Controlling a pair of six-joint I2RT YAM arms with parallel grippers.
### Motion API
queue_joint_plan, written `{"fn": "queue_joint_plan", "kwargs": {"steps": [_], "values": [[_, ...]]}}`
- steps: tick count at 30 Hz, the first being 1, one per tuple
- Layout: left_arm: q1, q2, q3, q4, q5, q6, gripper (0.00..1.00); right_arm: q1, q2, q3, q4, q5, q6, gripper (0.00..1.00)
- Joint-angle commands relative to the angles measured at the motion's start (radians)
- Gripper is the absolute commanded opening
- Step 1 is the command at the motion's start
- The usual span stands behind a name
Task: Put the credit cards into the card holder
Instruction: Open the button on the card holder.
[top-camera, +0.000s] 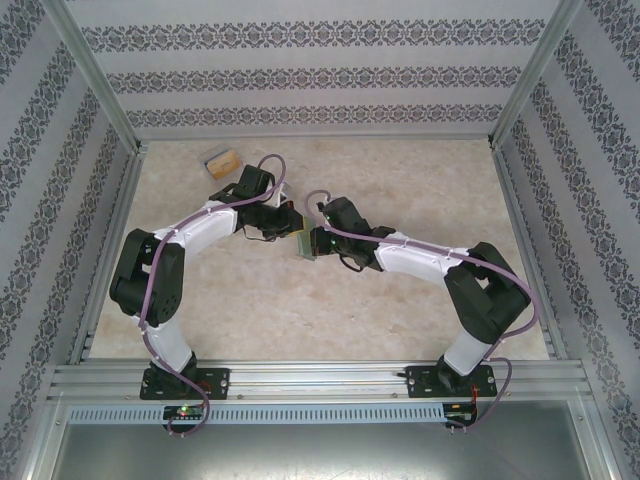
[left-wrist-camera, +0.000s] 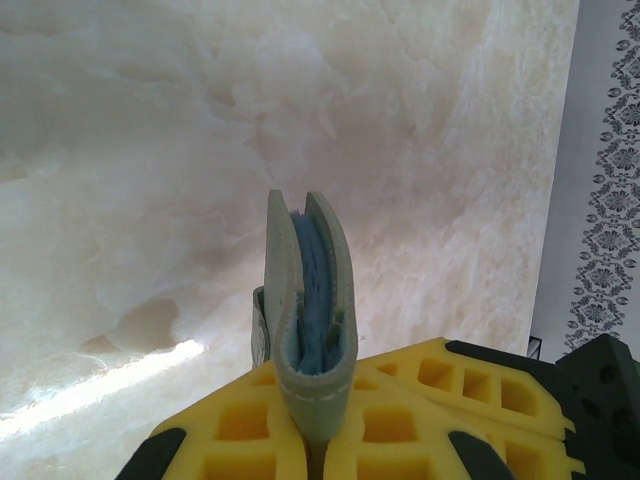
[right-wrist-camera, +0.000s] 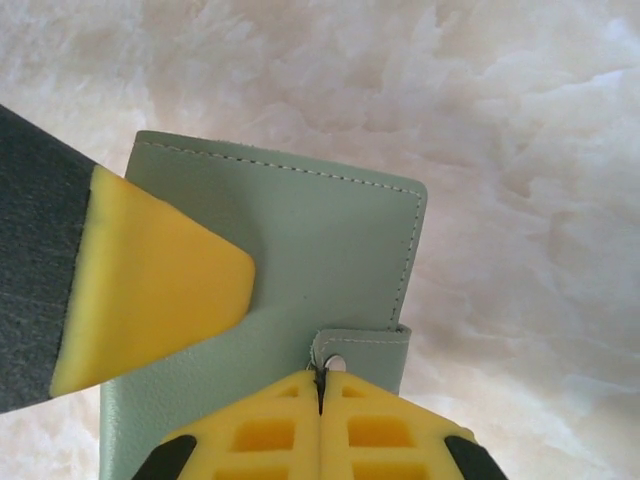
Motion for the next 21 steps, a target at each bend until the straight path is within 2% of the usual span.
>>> {"fn": "queue_joint_plan", "kwargs": {"steps": [1,6,12,13,16,18,21], "values": [[-0.017,-0.039,0.024,-0.053,0.057,0.031,0.00,-0.038,-0.046,-0.051,-0.024,0.044,0.020,0.00],[-0.018,-0.041,0.014,-0.052,0.053,0.045,0.00,-0.081,-0.108,-0.123,-0.031,0.050,0.015,0.00],[-0.017,-0.031,-0.043,0.053,0.076,0.021,0.00,-0.121,-0.155,-0.199,0.045,-0.088,0.039,0.00],[-0.017,-0.019,-0.048,0.059,0.077,0.024,0.05,-0.121,-0.164,-0.206,0.055,-0.100,0.039,0.00],[-0.019,0.010,-0.063,0.084,0.064,0.029,0.41,-0.122,-0.216,-0.225,0.088,-0.151,0.054,0.00],[-0.019,0.027,-0.078,0.104,0.053,0.043,0.49,-0.117,-0.255,-0.223,0.086,-0.171,0.045,0.00],[-0.017,0.062,-0.068,0.085,0.039,0.077,0.53,-0.110,-0.297,-0.210,0.055,-0.171,0.037,0.00]]}}
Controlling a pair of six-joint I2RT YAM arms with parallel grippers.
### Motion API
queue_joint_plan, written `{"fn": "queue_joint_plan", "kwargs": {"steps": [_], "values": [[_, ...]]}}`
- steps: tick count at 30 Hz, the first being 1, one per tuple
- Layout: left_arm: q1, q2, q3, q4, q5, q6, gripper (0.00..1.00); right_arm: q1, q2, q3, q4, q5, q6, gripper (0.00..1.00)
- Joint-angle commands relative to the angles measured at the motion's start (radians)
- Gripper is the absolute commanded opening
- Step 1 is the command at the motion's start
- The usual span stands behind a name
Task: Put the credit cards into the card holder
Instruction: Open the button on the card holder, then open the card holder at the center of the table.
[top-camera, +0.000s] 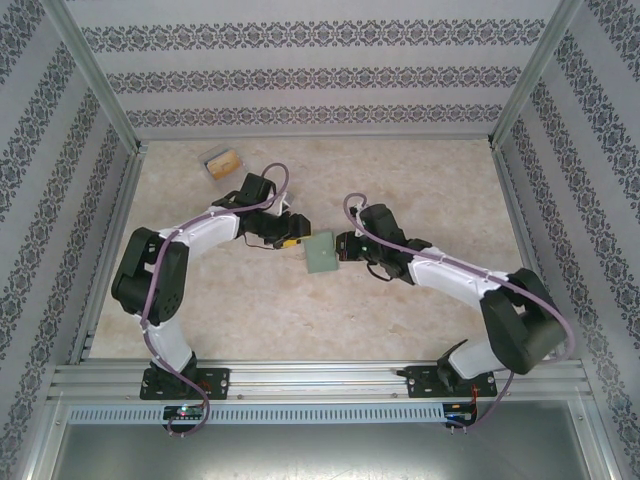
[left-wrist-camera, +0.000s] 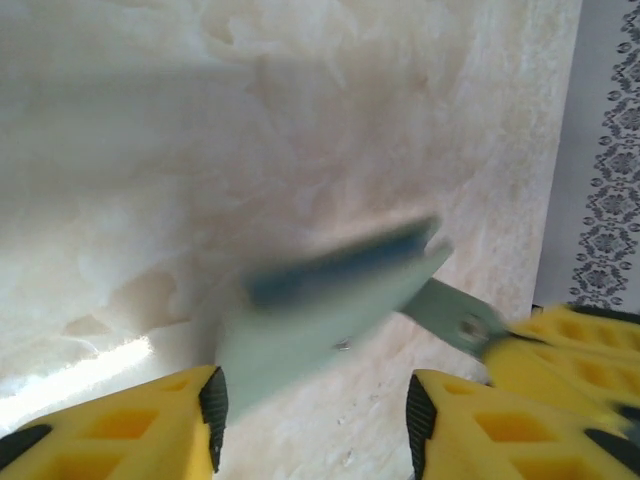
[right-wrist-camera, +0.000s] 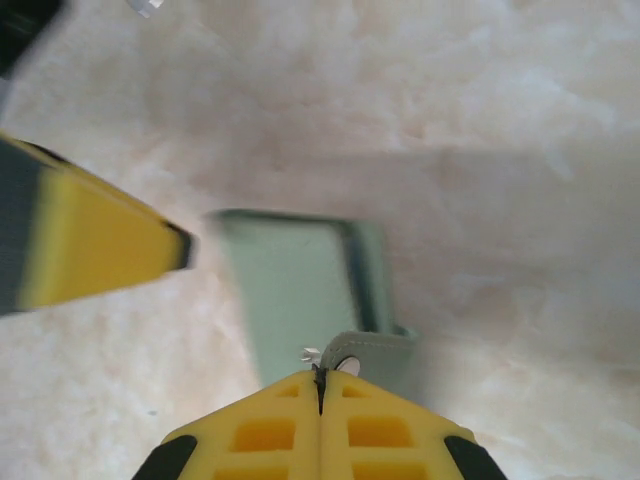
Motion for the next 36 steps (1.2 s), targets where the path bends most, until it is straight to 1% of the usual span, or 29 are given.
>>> {"fn": "queue_joint_plan", "kwargs": {"steps": [1,4,8,13,15,18,20,22,25,30,34,36], "values": [[-0.011,0.043,0.000,0.026,-0.013,0.044,0.53,0.009,-0.053,0.015,0.008,-0.048,0.013,0.00],[-0.011,0.052,-0.003,0.054,-0.008,0.047,0.54,0.019,-0.059,0.016,0.008,-0.087,0.019,0.00],[-0.008,0.054,-0.007,0.072,-0.005,0.048,0.56,0.021,-0.038,0.016,-0.005,-0.076,0.015,0.00],[-0.005,0.063,-0.060,0.183,0.054,-0.004,0.55,0.022,-0.020,0.005,0.009,-0.065,-0.004,0.00],[0.001,0.042,-0.075,0.208,0.057,-0.020,0.55,0.016,-0.012,0.008,0.007,-0.071,-0.006,0.00],[0.001,0.005,-0.078,0.238,0.060,-0.009,0.56,0.013,-0.010,0.018,0.007,-0.092,-0.020,0.00],[0.001,0.008,-0.053,0.218,0.086,0.011,0.56,0.013,-0.004,0.032,0.004,-0.104,-0.033,0.00],[0.001,0.018,-0.027,0.172,0.082,0.029,0.56,0.013,0.003,0.050,0.003,-0.119,-0.030,0.00],[0.001,0.015,-0.047,0.193,0.061,0.027,0.56,0.013,0.009,0.074,-0.001,-0.130,-0.038,0.00],[0.001,0.018,-0.070,0.222,0.076,0.013,0.56,0.010,0.033,0.112,-0.015,-0.143,-0.042,0.00],[0.002,0.025,-0.056,0.162,0.036,0.049,0.55,0.009,0.059,0.133,-0.021,-0.153,-0.053,0.00],[0.002,0.036,-0.044,0.136,0.024,0.059,0.53,0.007,0.071,0.139,-0.023,-0.161,-0.051,0.00]]}}
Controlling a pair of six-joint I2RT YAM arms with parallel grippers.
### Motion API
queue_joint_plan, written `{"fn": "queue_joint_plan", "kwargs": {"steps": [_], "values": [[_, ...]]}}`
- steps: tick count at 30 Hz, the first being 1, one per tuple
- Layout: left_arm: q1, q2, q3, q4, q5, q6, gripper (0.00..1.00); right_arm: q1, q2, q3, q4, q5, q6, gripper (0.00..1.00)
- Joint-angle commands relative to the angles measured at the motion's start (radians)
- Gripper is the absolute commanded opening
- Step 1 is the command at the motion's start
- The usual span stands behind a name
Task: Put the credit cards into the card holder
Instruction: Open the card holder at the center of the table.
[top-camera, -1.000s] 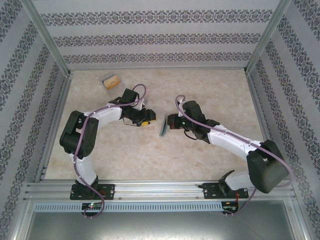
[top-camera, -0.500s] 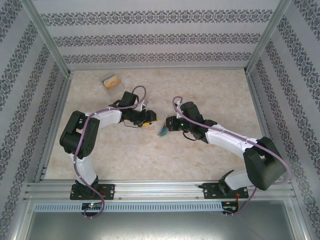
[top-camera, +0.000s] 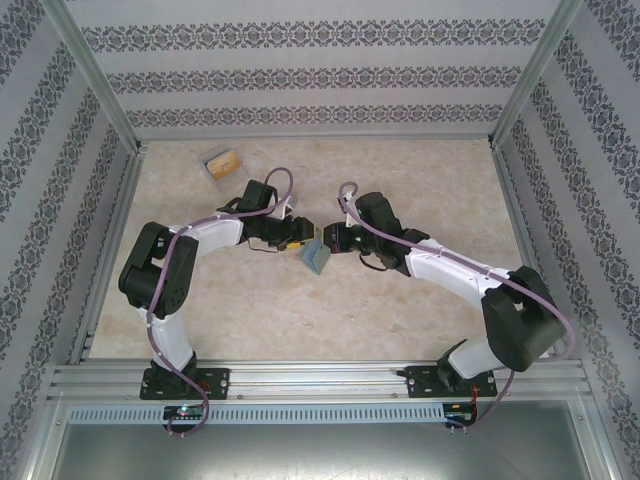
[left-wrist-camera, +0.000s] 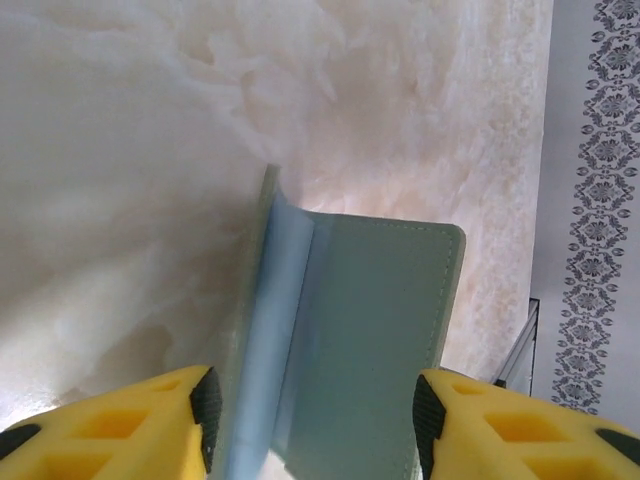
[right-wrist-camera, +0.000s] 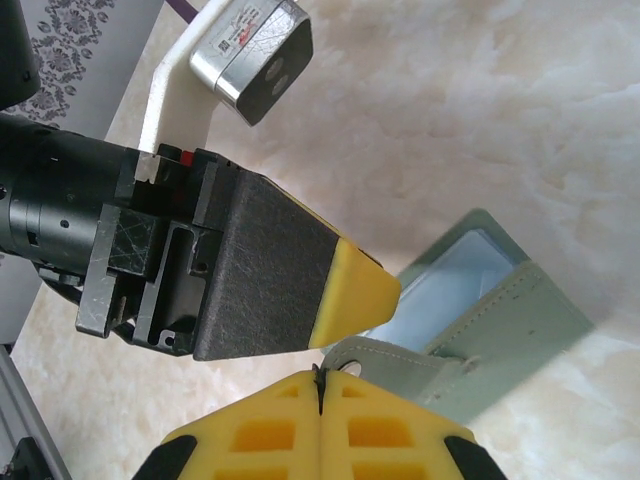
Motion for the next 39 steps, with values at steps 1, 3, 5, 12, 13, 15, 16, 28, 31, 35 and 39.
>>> {"fn": "queue_joint_plan", "kwargs": {"steps": [1,3,5,12,13,15,16,28,31,35,39], "values": [[0.002,-0.003,0.018,-0.045,-0.025,0.043,0.52,-0.004,0.025,0.028,-0.008,-0.034,-0.019,0.00],[0.002,0.004,0.020,-0.055,-0.045,0.049,0.49,-0.005,0.026,0.023,-0.008,-0.033,-0.024,0.00],[0.003,0.010,0.027,-0.086,-0.076,0.063,0.47,-0.009,0.021,0.010,-0.009,-0.025,-0.029,0.00],[0.007,0.004,0.026,-0.136,-0.163,0.078,0.51,-0.036,-0.010,-0.034,-0.018,-0.018,-0.033,0.00],[0.012,0.000,0.020,-0.137,-0.175,0.074,0.51,-0.044,-0.015,-0.039,-0.031,-0.018,-0.038,0.00],[0.017,-0.012,0.008,-0.127,-0.182,0.068,0.52,-0.063,-0.032,-0.068,-0.045,-0.009,-0.046,0.00],[0.017,-0.017,0.000,-0.124,-0.182,0.068,0.52,-0.077,-0.042,-0.088,-0.048,-0.003,-0.049,0.00],[0.010,-0.006,-0.049,-0.005,-0.119,0.030,0.56,-0.252,-0.153,-0.280,-0.048,0.003,-0.054,0.00],[0.001,0.026,-0.032,-0.010,-0.115,0.028,0.55,-0.262,-0.145,-0.285,-0.064,0.016,-0.065,0.00],[0.001,0.022,-0.035,0.005,-0.119,0.029,0.54,-0.299,-0.119,-0.293,-0.080,0.025,-0.045,0.00],[-0.010,0.055,-0.017,0.007,-0.101,0.026,0.51,-0.313,-0.060,-0.289,-0.073,0.033,-0.051,0.00]]}}
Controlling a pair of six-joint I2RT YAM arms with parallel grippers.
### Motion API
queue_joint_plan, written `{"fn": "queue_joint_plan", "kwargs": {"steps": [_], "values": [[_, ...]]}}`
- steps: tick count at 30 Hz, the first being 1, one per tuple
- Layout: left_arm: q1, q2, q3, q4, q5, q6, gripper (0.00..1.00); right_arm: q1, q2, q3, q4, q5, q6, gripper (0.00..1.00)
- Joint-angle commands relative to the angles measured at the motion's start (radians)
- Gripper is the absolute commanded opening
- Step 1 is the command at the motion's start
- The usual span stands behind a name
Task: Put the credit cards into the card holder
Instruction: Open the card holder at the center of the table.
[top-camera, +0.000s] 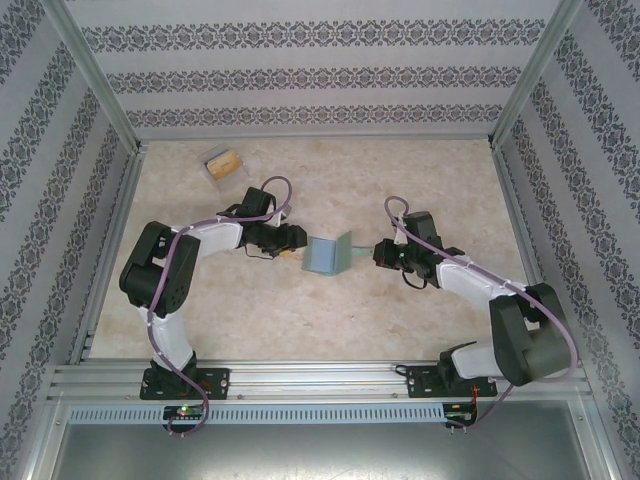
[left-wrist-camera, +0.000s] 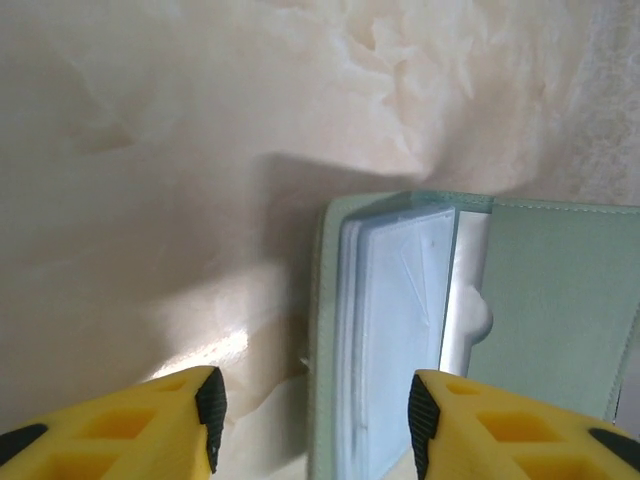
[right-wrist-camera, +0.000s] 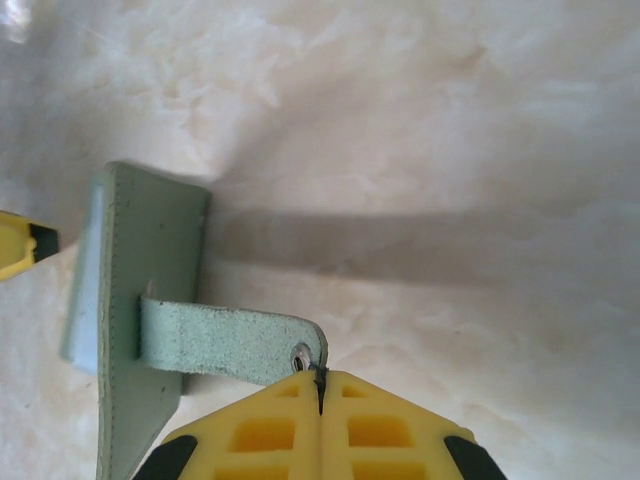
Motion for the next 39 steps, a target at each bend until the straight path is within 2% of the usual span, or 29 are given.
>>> {"fn": "queue_joint_plan", "kwargs": {"steps": [1,7,12,15,18,28,34,36,39], "values": [[-0.018,0.046,0.031,0.025,0.028,-0.008,0.50,-0.009,0.058,-0.013,-0.004,0.031,-0.010,0.00],[-0.023,0.053,0.023,0.045,0.032,-0.012,0.47,-0.010,0.148,0.005,0.030,0.029,0.007,0.00],[-0.027,0.063,0.013,0.066,0.038,-0.021,0.23,0.004,0.160,0.017,0.041,0.022,0.009,0.00],[-0.029,0.086,0.010,0.115,0.086,-0.049,0.13,0.010,0.170,0.028,0.037,0.024,0.008,0.00],[-0.033,0.084,-0.001,0.161,0.107,-0.071,0.08,0.017,0.172,0.037,0.037,0.015,0.012,0.00],[-0.035,0.046,-0.007,0.202,0.182,-0.075,0.15,0.066,0.215,0.082,0.031,0.043,0.001,0.00],[-0.036,0.029,-0.023,0.204,0.171,-0.085,0.30,0.066,0.224,0.086,0.026,0.063,0.009,0.00],[-0.036,0.027,-0.019,0.186,0.168,-0.076,0.30,0.063,0.224,0.088,0.013,0.080,0.006,0.00],[-0.035,0.023,-0.017,0.177,0.162,-0.079,0.19,0.057,0.217,0.084,0.011,0.072,0.009,0.00]]}}
